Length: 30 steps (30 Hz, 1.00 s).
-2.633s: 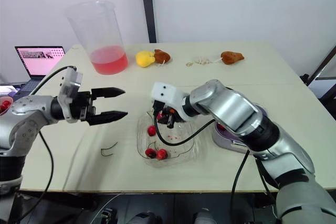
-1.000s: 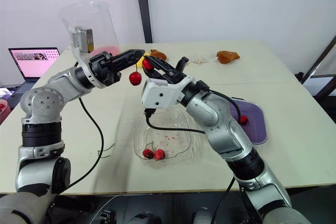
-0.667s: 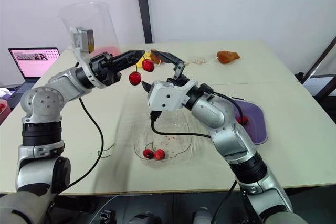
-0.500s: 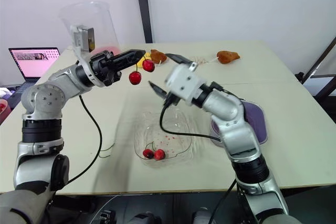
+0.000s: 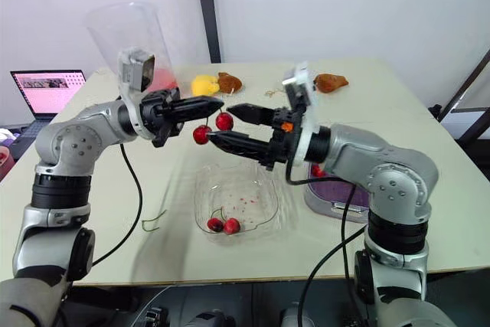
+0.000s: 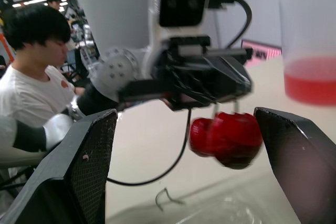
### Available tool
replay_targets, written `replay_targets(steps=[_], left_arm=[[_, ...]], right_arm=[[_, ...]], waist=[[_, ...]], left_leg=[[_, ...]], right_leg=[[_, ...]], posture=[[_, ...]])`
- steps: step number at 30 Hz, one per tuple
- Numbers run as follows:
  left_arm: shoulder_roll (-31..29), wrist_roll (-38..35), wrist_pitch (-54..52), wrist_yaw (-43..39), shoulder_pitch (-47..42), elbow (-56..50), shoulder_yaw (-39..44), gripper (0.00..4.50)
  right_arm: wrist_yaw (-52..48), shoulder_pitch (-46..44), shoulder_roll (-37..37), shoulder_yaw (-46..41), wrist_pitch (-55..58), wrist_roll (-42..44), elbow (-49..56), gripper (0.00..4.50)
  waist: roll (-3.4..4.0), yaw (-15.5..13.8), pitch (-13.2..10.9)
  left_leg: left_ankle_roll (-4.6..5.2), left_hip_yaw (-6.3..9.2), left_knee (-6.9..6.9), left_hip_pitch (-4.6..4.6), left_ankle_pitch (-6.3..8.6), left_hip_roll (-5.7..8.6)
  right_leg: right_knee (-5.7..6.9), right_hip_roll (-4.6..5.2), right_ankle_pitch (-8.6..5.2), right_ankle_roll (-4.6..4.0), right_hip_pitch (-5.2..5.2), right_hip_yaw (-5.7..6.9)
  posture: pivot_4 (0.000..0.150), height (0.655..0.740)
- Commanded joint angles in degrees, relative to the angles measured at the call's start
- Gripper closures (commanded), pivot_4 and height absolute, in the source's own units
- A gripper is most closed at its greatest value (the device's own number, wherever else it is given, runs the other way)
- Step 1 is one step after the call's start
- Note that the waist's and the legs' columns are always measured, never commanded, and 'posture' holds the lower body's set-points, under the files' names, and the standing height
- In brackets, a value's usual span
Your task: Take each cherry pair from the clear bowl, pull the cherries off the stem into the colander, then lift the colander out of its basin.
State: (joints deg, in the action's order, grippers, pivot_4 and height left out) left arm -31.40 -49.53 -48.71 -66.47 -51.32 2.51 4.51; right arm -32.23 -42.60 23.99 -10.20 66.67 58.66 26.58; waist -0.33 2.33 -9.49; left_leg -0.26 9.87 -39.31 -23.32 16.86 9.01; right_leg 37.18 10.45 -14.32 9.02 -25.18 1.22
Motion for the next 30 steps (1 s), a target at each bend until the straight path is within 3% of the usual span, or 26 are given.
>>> replay_targets(steps=[1,10,11,13,15,23,27,30], left_arm=[[-1.00,-0.77,-0.51,-1.28,-0.74,-2.16,0.21,4.50],[-0.58,-0.80,-1.09,-2.18,-0.90,-2.86,-0.55,4.50],[-0.56,-0.72,-1.04,-2.33,-0.98,-2.96,-0.75,4.50],[-0.45,-0.72,-1.09,-2.44,-1.27,-2.92,-0.89,4.50],[-0.42,-0.66,-1.06,-2.58,-1.48,-2.75,-0.94,4.50],[-0.08,-0.78,-1.24,-2.61,-1.04,-3.40,-1.21,4.50],[0.23,-0.46,-0.98,-2.73,-1.18,-3.08,-1.41,4.50],[0.40,-0.34,-0.86,-2.75,-1.22,-2.98,-1.44,4.50]], right_arm=[[1.79,-0.54,0.80,0.54,-0.98,0.74,0.78,0.05],[2.03,-1.95,2.97,3.03,-1.09,1.27,-1.35,0.05],[1.66,-1.74,3.60,3.41,-0.96,1.11,-1.21,0.60],[1.37,-1.47,4.35,3.71,-0.99,1.07,-1.12,1.19],[1.12,-1.43,4.99,3.95,-1.20,1.31,-1.12,2.18],[1.82,-1.57,5.13,3.72,-1.37,2.07,-1.11,2.18],[2.14,-1.51,4.83,3.79,-1.47,2.58,-1.01,3.30],[2.44,-1.43,4.93,3.92,-1.57,2.49,-0.79,3.30]], waist=[[0.00,-0.08,0.00],[0.00,0.05,0.00],[0.00,0.05,0.00],[0.00,-0.05,0.00],[0.00,-0.07,0.00],[0.00,-0.03,0.00],[0.00,-0.04,0.00],[0.00,-0.03,0.00]], left_leg=[[0.00,0.00,-0.03,0.00,0.00,0.00],[0.00,0.00,-0.03,0.00,0.00,0.00],[0.00,0.00,-0.03,0.00,0.00,0.01],[0.00,0.00,-0.03,0.00,0.00,0.01],[0.00,0.00,-0.03,0.00,0.00,0.01],[0.00,-0.01,-0.03,0.00,0.00,0.01],[0.00,0.00,-0.03,0.00,0.00,0.01],[0.00,-0.01,-0.03,0.00,0.00,0.01]], right_leg=[[0.00,0.00,0.00,0.00,0.01,0.00],[0.00,-0.01,0.00,0.00,0.01,0.03],[0.00,-0.01,0.00,0.00,0.01,0.03],[0.00,0.00,0.00,0.00,0.01,0.03],[0.00,0.00,0.00,0.00,0.01,0.04],[0.00,0.00,0.00,0.00,0.01,0.05],[-0.01,0.00,0.00,0.00,0.01,0.04],[0.00,0.00,0.00,0.00,0.01,0.05]], posture=[[0.150,0.7400],[0.150,0.7400],[0.150,0.7400],[0.150,0.7400],[0.150,0.7400],[0.150,0.7400],[0.150,0.7400],[0.150,0.7400]])
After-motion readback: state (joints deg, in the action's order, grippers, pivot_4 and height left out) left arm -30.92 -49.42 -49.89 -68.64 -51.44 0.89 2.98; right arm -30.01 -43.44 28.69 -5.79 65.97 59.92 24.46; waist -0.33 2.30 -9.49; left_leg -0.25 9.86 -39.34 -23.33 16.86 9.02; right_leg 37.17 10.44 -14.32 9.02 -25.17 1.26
